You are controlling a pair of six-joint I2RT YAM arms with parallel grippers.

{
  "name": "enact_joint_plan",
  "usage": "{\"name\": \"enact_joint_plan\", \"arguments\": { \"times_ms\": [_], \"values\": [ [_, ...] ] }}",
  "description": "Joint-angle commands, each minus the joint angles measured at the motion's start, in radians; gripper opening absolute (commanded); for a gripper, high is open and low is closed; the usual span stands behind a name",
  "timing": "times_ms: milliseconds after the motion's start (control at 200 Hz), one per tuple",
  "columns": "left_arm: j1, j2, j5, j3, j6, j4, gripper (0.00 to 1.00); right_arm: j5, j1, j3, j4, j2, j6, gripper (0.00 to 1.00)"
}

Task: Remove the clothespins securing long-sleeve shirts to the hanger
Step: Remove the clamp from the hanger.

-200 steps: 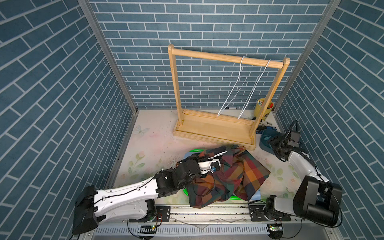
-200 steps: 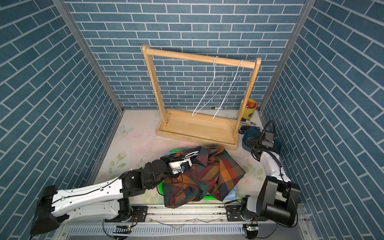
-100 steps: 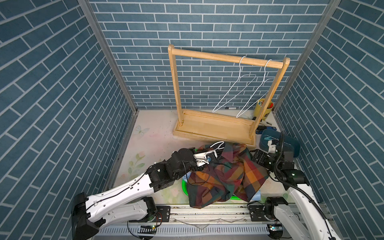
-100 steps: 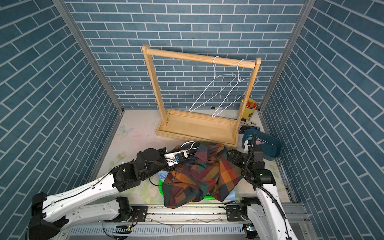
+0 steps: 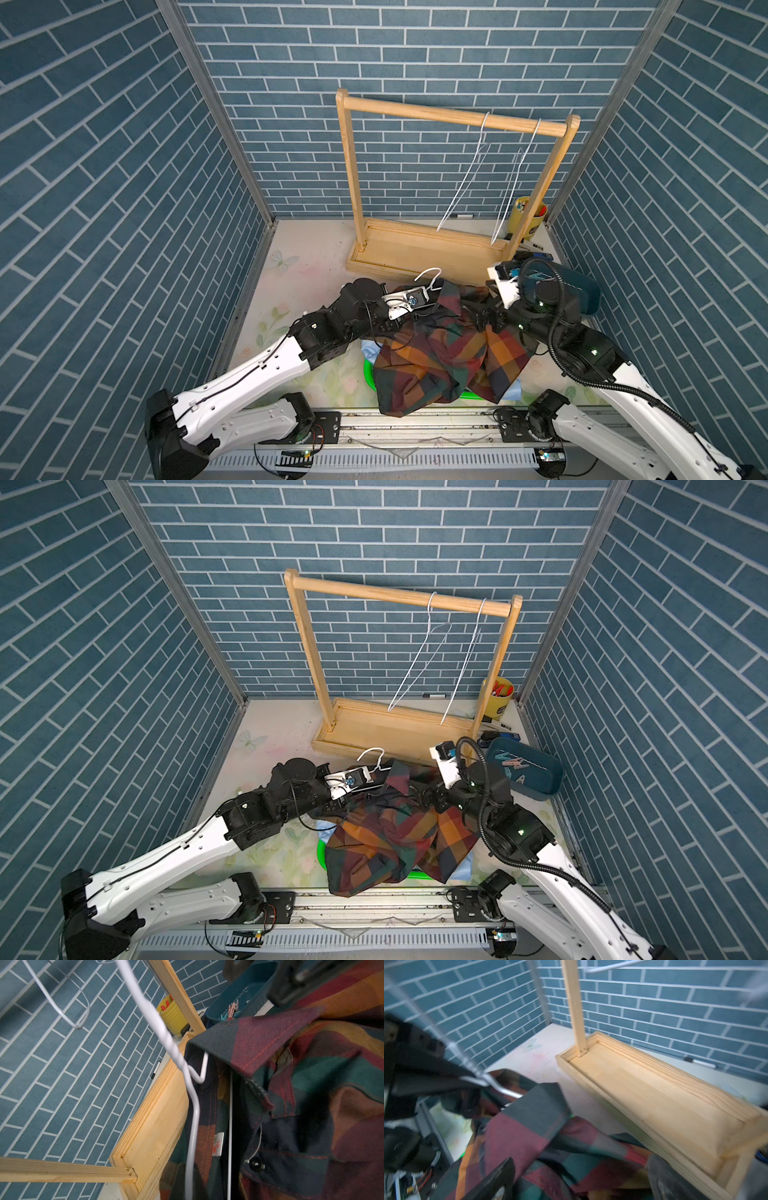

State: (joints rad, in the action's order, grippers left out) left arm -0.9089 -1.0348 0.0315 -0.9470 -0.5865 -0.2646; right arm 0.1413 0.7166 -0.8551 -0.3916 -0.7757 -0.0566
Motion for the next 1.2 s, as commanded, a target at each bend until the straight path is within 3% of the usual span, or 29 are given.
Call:
{"name": "enact_joint_plan", "arguments": {
  "times_ms": [0, 225, 490, 795, 1000, 1195],
  "values": [
    [0.016, -0.008, -0.065, -0.056, 0.013, -0.039, 0.0, 0.001, 0.061, -0.027, 0.031, -0.062, 0.254, 0.99],
    [0.019, -0.014, -0.156, -0.088, -0.007, -0.108, 0.0, 0.078, 0.071, -0.101, 0.057, -0.157, 0.354, 0.98],
    [0.02, 0.008, -0.143, -0.089, -0.057, -0.146, 0.0, 0.24, 0.065, -0.226, -0.09, -0.177, 0.348, 0.98],
    [0.021, 0.026, -0.174, -0.108, -0.058, -0.154, 0.0, 0.277, 0.034, -0.247, -0.205, -0.191, 0.391, 0.98],
    [0.019, 0.025, -0.18, -0.128, -0.059, -0.173, 0.0, 0.424, -0.082, -0.24, -0.126, -0.224, 0.344, 0.93],
    [0.019, 0.016, -0.186, -0.141, -0.054, -0.161, 0.0, 0.444, -0.091, -0.29, -0.125, -0.301, 0.345, 0.83]
  ]
}}
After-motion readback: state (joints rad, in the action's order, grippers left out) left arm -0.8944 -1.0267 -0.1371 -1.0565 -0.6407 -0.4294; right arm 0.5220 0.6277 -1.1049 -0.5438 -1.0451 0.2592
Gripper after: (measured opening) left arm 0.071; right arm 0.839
